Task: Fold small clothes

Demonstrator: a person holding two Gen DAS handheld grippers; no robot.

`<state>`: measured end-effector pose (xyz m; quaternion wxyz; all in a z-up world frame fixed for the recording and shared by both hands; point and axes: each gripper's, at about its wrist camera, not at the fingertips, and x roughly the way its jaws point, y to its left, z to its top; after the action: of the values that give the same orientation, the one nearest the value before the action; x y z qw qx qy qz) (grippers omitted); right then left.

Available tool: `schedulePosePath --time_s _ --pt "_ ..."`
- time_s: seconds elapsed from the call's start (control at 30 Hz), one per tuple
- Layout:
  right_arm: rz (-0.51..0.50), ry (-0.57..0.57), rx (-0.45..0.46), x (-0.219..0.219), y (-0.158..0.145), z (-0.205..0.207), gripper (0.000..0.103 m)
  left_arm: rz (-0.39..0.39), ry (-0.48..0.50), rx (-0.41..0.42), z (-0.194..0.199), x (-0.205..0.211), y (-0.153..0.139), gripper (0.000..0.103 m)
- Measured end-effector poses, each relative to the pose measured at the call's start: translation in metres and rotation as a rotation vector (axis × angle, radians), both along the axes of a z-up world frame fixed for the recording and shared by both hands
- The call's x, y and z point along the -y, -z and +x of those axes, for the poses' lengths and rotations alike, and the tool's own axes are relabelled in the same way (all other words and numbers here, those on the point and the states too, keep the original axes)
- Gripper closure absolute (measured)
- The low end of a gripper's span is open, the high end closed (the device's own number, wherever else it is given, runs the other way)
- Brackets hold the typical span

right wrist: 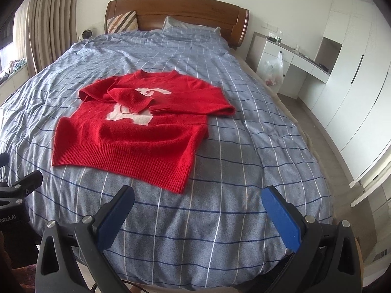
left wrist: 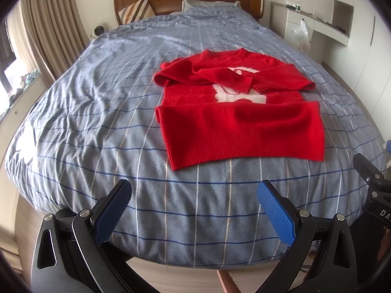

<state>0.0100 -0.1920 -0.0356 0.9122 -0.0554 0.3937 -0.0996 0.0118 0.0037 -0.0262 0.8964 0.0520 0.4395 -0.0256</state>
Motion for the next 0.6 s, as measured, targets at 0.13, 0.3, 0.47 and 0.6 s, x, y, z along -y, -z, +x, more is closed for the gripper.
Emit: schedulePosePath --time_s 0.13,0.3,0.47,0.6 --pt "-0.002 0.004 -0.009 0.001 0.003 0.000 0.000 -0.005 -0.002 -0.006 0.001 0.000 0.001 0.000" --pt "-0.002 0.004 -0.014 0.001 0.004 0.001 0.000 -0.006 -0.003 -0.007 0.001 0.000 0.003 0.000" --pt "0.011 -0.001 -0.003 0.002 0.004 0.001 0.000 -0.006 0.002 -0.007 0.003 0.000 0.004 0.000" --pt "0.112 -0.024 0.063 0.024 0.007 0.001 0.000 -0.035 -0.030 -0.005 0.020 -0.024 0.018 0.000"
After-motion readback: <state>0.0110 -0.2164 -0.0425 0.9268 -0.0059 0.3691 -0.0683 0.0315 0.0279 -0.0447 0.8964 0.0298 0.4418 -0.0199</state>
